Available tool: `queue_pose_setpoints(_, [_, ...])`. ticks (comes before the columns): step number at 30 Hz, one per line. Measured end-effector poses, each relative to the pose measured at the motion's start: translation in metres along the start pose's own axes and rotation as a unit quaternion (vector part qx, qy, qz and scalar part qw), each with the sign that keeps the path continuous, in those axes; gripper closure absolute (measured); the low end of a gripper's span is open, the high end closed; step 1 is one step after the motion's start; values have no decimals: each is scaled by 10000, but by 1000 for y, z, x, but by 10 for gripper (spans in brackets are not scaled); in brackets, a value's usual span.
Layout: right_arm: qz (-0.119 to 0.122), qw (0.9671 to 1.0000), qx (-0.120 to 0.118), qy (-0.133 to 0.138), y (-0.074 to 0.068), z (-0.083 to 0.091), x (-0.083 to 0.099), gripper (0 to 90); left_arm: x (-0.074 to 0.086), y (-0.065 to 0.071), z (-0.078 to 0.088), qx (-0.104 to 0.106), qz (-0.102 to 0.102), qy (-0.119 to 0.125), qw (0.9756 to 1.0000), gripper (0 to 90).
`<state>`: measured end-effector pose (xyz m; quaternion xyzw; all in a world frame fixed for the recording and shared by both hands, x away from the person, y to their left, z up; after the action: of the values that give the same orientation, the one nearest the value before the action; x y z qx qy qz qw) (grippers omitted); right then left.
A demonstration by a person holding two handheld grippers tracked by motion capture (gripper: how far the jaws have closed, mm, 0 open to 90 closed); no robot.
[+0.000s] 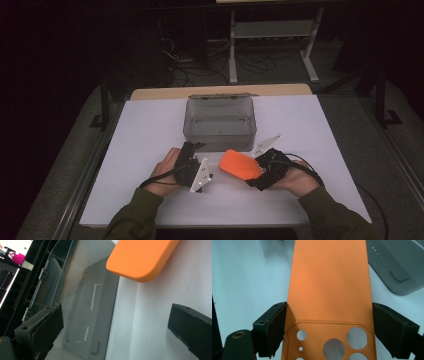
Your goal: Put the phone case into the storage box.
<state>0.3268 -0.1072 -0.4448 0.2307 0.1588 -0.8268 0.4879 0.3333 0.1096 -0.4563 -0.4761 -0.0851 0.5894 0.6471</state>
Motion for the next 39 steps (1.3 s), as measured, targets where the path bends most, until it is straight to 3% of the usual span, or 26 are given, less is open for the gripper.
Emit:
queue_pose_setpoints(20, [-3,10000,1,-22,0,0,0,154,-2,4,-1,-260,-541,-129,9981,0])
queue_pose_setpoints(31, [-12,10000,1,-25,1,0,0,154,-5,7,-2,-417,-874,-207,9951,0])
queue_pose_setpoints(39, [-29,10000,4,-33,1,0,1,154,-7,8,-2,-596,-1118,-256,9916,0])
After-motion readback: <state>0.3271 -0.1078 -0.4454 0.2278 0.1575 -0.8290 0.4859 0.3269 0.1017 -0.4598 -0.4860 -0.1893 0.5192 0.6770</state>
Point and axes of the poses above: each handheld gripper's, and its own axes: z roughly backward along the jaws, x roughly out of its underside, y roughly to its right, the point moved 5 cm from there along -z, roughly forward along the jaws, and after that the axes turned 3 degrees about -y, right-handed, at the moved point
